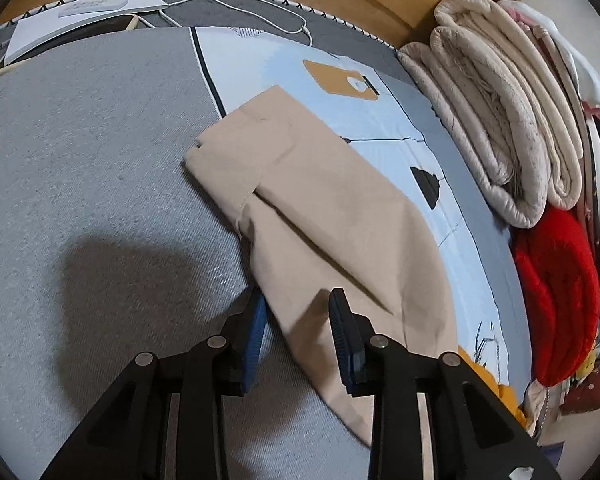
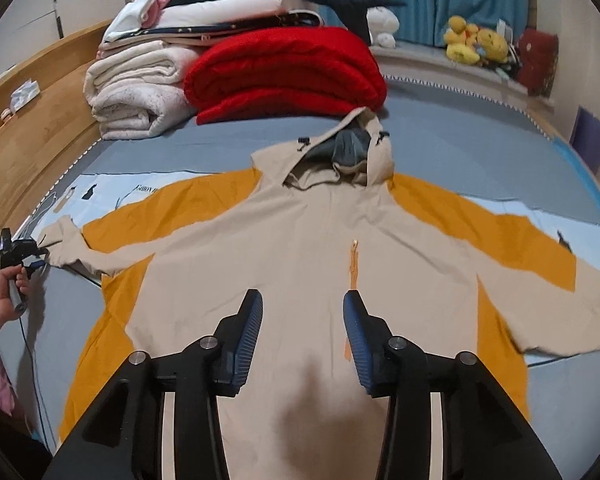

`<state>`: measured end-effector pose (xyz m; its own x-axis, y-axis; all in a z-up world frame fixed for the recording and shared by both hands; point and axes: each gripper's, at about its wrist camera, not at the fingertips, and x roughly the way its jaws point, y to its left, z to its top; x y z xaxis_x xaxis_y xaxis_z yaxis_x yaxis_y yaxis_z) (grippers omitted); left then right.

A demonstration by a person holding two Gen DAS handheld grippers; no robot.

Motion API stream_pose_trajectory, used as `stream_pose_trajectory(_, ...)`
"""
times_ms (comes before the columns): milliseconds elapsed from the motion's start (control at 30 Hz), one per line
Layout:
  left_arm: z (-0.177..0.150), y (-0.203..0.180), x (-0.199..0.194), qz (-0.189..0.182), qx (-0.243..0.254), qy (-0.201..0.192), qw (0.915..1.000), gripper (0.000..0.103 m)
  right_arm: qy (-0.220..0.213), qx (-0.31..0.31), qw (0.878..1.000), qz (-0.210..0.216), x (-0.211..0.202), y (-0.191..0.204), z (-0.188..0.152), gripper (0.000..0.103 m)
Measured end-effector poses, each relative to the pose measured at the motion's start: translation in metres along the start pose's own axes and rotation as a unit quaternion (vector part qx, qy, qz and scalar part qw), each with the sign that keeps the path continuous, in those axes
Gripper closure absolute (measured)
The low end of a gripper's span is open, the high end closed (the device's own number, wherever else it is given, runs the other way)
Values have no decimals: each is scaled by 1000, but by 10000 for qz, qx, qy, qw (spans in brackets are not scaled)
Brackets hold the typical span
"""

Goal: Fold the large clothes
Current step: 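Grasp the sleeve with the left tool and fold it across the jacket body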

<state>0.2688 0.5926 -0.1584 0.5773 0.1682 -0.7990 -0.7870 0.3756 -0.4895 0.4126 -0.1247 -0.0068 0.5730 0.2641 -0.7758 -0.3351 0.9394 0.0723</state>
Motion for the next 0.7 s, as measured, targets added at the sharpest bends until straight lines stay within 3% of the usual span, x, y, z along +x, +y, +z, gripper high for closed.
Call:
stream_pose_trajectory(100,2,-4,4,179,121,-19,9998,99,91,45,9999,34,3,1,0,59)
stream_pose_trajectory(200,6,-7,-9,311,29,-297,9991,103,169,165,9997,68,5,-4,-1,60)
stream_pose_trajectory(333,12,-53,-57,601,409,-1119,9911,103,157,205,9996,-64,5,-8,1,62)
stream_pose_trajectory(367,10,-67,-67,603,572,-1306,9879,103,163,225,9996,-91,4,-9,1,75)
stream_pose_trajectory(400,6,-89,-80,518,785,-1460,9848,103,187,260,9994,-110,4,-10,2,89)
stream_pose_trajectory(567,-39,-189,-123,-155,1781,-1662,9697,103,207,445,9986,-182,2,-18,4,90)
stream_pose_trajectory(633,-76,-234,-137,-550,2325,-1573,9582,103,310,596,9976,-173,4,-25,5,88)
stream_pose_trajectory(667,-94,-252,-142,-751,2544,-1491,9526,103,371,663,9970,-172,6,-28,5,83)
stream_pose_trajectory(700,-112,-268,-145,-929,2768,-1402,9461,103,436,759,9961,-136,7,-32,5,70)
